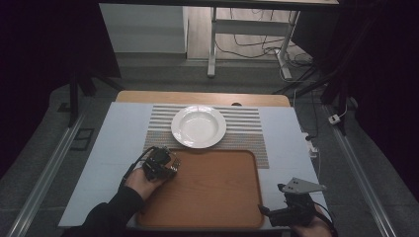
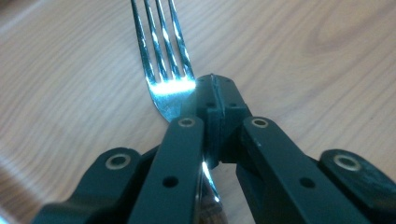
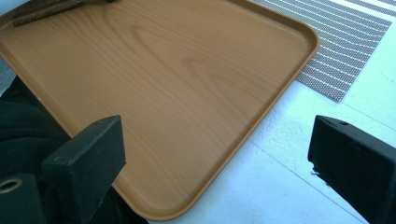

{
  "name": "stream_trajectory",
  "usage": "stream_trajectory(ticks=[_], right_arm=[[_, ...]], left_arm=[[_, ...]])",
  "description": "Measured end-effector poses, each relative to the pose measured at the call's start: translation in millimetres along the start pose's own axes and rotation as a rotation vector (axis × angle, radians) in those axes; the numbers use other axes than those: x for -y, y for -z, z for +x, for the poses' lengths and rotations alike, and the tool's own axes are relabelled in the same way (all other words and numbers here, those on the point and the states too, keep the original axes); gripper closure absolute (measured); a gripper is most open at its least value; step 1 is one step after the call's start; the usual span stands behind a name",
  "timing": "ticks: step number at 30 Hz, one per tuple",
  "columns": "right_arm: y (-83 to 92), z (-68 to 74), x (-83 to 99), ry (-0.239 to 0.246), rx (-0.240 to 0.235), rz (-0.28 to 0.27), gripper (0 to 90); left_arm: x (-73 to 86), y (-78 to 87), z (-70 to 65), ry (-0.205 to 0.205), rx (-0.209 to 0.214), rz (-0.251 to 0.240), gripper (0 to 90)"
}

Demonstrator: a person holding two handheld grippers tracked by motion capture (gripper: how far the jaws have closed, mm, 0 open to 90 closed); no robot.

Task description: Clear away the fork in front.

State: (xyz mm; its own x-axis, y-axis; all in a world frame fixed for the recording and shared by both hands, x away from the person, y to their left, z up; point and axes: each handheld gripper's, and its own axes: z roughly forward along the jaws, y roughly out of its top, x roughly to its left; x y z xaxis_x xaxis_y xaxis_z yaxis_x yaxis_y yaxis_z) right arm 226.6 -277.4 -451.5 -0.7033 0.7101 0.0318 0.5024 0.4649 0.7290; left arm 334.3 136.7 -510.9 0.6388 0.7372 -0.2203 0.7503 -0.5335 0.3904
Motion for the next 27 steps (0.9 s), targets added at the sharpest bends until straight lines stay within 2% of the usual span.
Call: stream_trajectory(ticks=[27], right_arm=[[0.0,-0.3,0.5,-0.001,-0.003,0.003,4.6]], left_arm=[[14.2,13.9,38.0,0.132,-0.03,-0.004,88.7]])
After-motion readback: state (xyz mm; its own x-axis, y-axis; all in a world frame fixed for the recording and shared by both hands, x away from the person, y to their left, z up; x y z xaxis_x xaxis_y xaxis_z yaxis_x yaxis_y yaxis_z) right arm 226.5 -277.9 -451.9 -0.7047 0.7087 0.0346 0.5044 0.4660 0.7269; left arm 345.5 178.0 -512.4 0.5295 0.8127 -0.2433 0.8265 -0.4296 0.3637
